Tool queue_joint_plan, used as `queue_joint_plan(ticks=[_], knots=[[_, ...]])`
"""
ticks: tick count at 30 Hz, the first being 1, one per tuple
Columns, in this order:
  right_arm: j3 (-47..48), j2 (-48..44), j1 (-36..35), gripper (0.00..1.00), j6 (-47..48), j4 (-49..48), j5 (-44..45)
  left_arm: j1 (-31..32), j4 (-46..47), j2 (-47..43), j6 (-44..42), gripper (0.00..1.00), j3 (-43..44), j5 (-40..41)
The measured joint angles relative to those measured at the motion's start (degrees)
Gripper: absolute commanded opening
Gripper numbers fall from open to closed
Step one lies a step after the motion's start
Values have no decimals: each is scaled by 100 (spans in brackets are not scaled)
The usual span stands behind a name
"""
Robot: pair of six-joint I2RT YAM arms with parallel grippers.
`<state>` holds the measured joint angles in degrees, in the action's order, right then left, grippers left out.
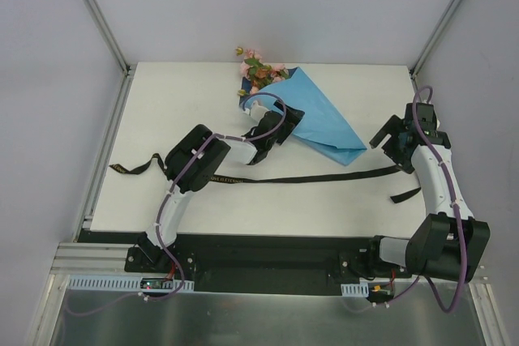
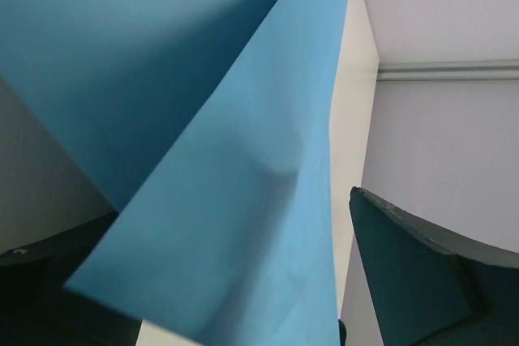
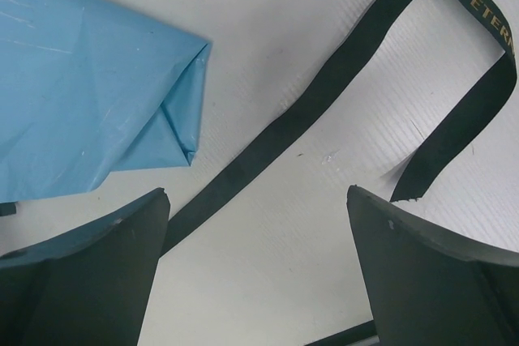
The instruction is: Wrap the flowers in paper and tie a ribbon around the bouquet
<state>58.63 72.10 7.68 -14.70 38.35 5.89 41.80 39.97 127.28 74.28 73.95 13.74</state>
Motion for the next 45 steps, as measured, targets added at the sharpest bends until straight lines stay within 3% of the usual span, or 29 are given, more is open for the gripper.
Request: queue_joint_plan(ticks=[5,8,9,12,13,19,23,25,26,28,35,45], knots=[[0,-4,0,94,-2,2,-61,103,155,448,361,79,476,284],[0,-4,4,94,-2,2,-63,133,133,627,420,49,708,374],[-2,-4,7,94,-2,0,-66,133,131,697,393,35,772,378],[-17,-4,13,94,-2,0,-74,105,136,887,326,17,850,321],[-28,-4,22,94,-2,-4,-79,83,162,925,284,1,850,273],[-404,-4,37,93,-94,-192,-317,-264,496,931,339,0,769,-522],[-944,216,109,74,-243,-299,-815,-586,737,752,439,0,236,-1086],[-1025,533,210,68,-348,-348,-1043,-778,772,544,455,0,-61,-1513],[-1034,699,258,59,-415,-413,-1126,-874,763,422,463,0,-181,-1676],[-1034,986,302,51,-542,-564,-1228,-1082,717,210,474,0,-350,-2205],[-835,1856,328,47,-911,-817,-1458,-1687,734,-415,570,0,-1012,-3731],[-308,2413,341,35,-1158,-603,-1565,-2070,643,-953,190,0,-1604,-5250]])
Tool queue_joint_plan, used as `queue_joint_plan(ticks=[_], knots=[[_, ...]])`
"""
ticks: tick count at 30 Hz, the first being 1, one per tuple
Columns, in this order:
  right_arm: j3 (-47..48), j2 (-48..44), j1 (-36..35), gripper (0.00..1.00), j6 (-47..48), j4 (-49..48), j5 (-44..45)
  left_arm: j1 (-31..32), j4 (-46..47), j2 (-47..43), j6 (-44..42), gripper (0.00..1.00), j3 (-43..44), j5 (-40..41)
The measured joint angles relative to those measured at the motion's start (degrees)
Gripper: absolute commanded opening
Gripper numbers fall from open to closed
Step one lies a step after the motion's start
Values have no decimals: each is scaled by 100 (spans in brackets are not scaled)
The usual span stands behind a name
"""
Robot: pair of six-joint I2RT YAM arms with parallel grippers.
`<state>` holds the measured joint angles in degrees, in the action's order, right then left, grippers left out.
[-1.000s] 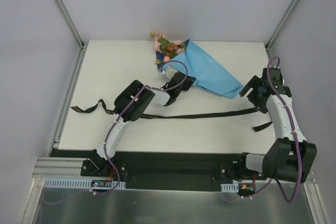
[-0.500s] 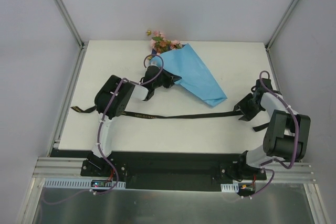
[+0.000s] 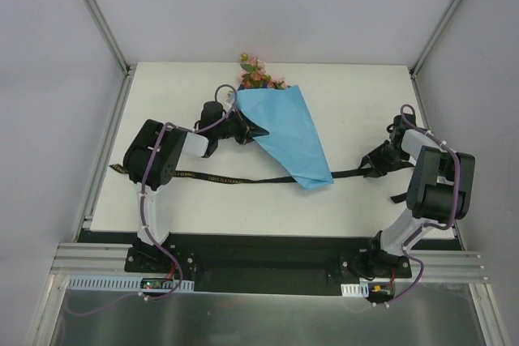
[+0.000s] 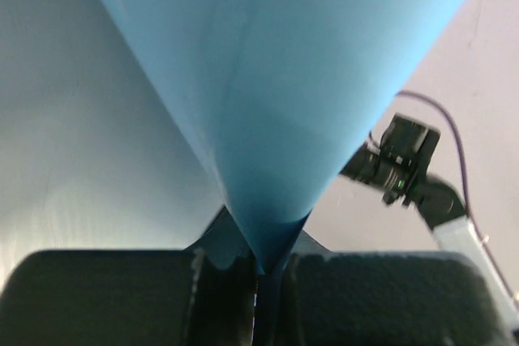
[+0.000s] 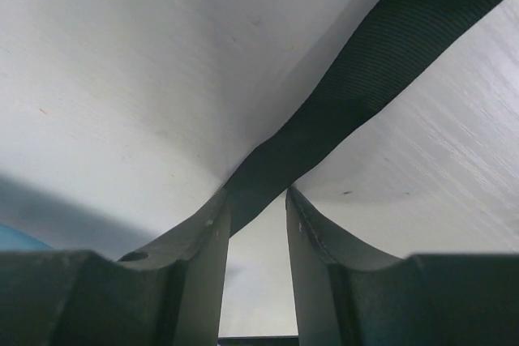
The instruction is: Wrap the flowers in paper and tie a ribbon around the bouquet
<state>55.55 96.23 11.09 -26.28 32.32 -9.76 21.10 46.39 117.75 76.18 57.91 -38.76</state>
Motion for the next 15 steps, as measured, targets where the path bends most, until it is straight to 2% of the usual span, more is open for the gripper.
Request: queue_joint_plan(ticks=[6,15], knots=[[439,380,-55,35,-68,136,-55,-256,-798,-468,-1095,0,-245,-684],[953,780,-356,34,-129,-116,-57,-481,-2389,-1193,-2859,0,-549,-835]])
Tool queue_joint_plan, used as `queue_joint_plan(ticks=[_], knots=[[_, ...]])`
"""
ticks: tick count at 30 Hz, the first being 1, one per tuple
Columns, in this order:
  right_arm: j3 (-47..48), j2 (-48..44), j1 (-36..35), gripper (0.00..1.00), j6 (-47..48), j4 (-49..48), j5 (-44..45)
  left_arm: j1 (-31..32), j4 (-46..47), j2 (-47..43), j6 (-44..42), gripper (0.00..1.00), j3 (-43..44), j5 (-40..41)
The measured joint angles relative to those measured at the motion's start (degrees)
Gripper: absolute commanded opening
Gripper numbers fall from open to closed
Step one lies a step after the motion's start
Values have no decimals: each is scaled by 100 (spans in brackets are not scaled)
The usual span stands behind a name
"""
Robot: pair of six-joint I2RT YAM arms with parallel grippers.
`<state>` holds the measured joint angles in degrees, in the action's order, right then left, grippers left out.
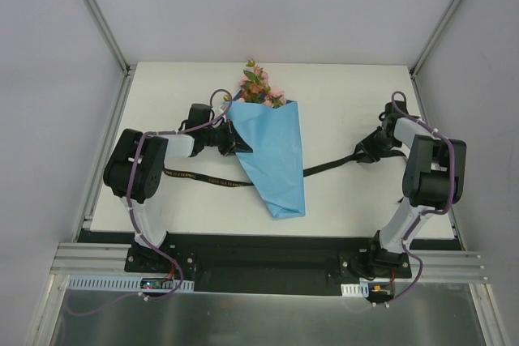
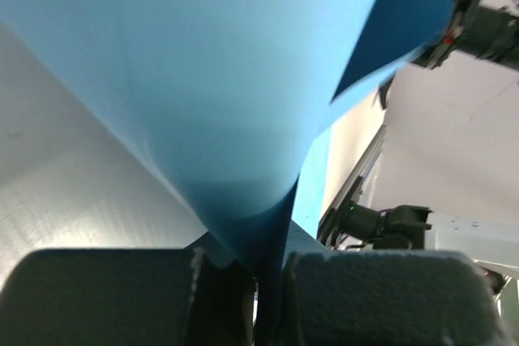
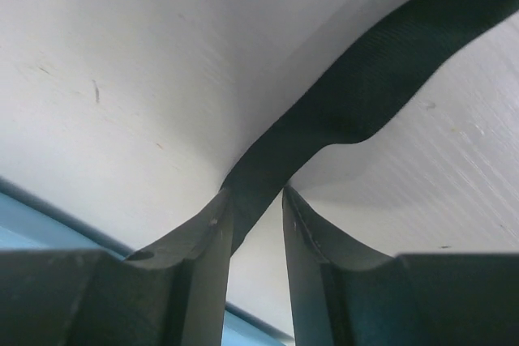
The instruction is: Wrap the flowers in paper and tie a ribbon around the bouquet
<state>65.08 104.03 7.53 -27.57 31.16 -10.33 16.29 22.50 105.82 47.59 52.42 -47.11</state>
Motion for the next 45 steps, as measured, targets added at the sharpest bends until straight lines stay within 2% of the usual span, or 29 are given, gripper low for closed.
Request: queue_joint_plan(ticks=[6,7,10,11,12,15,16,18,19,21,22,23,27,29,34,36,40,45], knots=[[87,9,-24,34,-4,-179,11,0,-874,0,-772,4,131,133],[109,11,-24,34,2,-188,13,0,-986,0,-870,14,184,144],[221,50,-24,34,81,-227,55,0,-1246,0,-1156,26,299,280],[251,59,-24,35,120,-247,66,0,-1305,0,-1222,34,315,315],[267,61,-24,36,160,-267,79,0,-1408,-11,-1287,38,330,378],[275,39,-24,46,317,-284,125,0,-1764,-175,-1521,50,332,566],[275,11,-24,54,396,-262,160,0,-1888,-291,-1598,52,334,623],[275,-125,-24,66,555,-197,286,0,-2107,-599,-1731,53,323,782],[275,-234,-24,77,649,-149,374,-2,-2225,-857,-1792,54,299,890],[275,-474,-24,84,815,-44,527,-39,-2304,-1335,-1860,54,186,1021],[278,-619,-24,91,966,26,660,-74,-2363,-1631,-1869,53,81,1054],[282,-741,-24,93,1071,90,761,-142,-2428,-1943,-1871,54,-42,1110],[284,-973,155,96,1360,262,887,-734,-2750,-3069,-1856,60,-579,1233],[284,-973,389,97,1421,332,835,-1392,-3016,-3742,-1808,69,-951,1314],[415,-968,911,95,1438,625,885,-2979,-3613,-4771,-1550,79,-1392,1657],[459,-966,1110,91,1311,643,802,-3294,-3692,-4940,-1349,82,-1519,1873],[455,-857,1731,84,717,575,496,-3399,-3838,-4878,-763,98,-1775,2214],[413,-426,2190,83,-170,444,407,-3399,-3845,-4245,-616,99,-1744,2653]])
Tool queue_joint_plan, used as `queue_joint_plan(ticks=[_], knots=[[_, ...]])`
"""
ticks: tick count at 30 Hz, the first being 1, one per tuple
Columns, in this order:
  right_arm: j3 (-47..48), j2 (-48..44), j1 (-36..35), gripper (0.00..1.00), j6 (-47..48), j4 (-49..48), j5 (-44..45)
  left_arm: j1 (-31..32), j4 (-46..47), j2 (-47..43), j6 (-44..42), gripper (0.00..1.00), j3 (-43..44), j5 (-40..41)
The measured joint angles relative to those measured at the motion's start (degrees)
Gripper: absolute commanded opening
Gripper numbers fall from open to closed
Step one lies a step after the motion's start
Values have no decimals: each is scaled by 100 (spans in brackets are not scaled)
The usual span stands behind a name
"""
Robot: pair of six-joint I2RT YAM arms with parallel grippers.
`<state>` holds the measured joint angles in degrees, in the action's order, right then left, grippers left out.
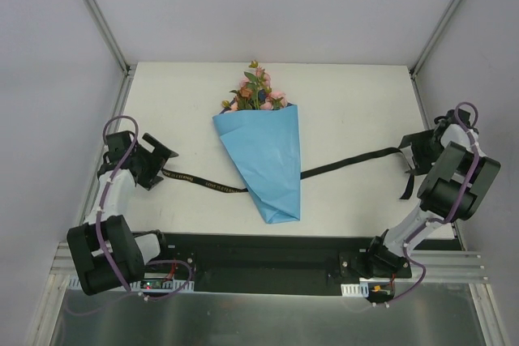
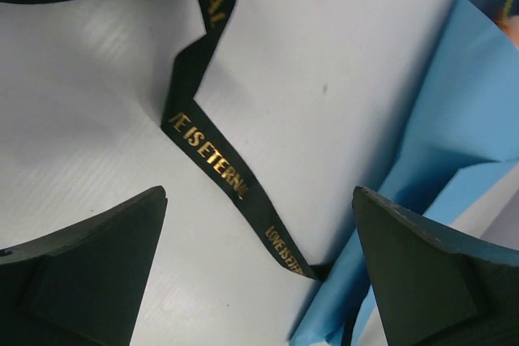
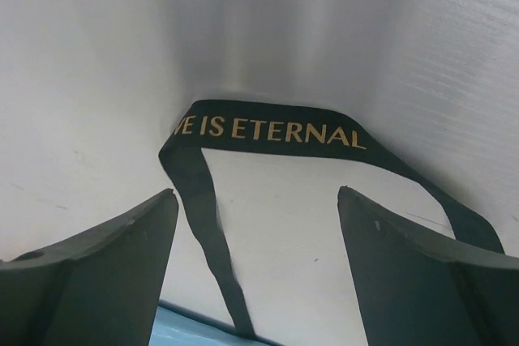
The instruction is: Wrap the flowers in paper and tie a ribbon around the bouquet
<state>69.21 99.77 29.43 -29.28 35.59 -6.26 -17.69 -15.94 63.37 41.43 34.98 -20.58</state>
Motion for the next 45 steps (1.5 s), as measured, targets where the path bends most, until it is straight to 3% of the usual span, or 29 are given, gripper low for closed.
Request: queue_joint_plan(ticks=[11,17,22,26,27,34,37,39,40,41,43,44,45], knots=[[127,680,13,91,-1274,44,251,-4,61,1714,-247,98,909,586],[730,1029,-35,97,-1073,105,280,-4,66,2118,-479,95,1102,590],[1115,1027,-313,99,-675,136,706,-42,55,2426,-560,84,1187,590],[1596,1156,-573,100,-367,378,975,-42,76,2634,-645,56,1370,621],[1755,1250,-610,100,-304,417,1021,-42,87,2702,-654,43,1408,614],[2424,2024,-719,93,90,590,1244,-42,177,3038,-761,10,1534,448],[2496,2223,-776,86,173,658,1292,-42,179,3036,-804,4,1534,385],[2540,2256,-800,74,192,695,1322,-42,179,3023,-822,0,1534,291],[2544,2256,-811,65,201,686,1307,-39,177,2990,-826,0,1532,256],[2544,2256,-828,43,208,680,1305,-39,177,2949,-839,0,1532,238],[2544,2264,-848,11,271,640,1294,-24,177,2763,-872,0,1526,136],[2549,2267,-866,0,295,599,1292,2,179,2610,-898,0,1521,103],[2555,2269,-890,0,345,560,1290,22,186,2476,-916,0,1519,85]])
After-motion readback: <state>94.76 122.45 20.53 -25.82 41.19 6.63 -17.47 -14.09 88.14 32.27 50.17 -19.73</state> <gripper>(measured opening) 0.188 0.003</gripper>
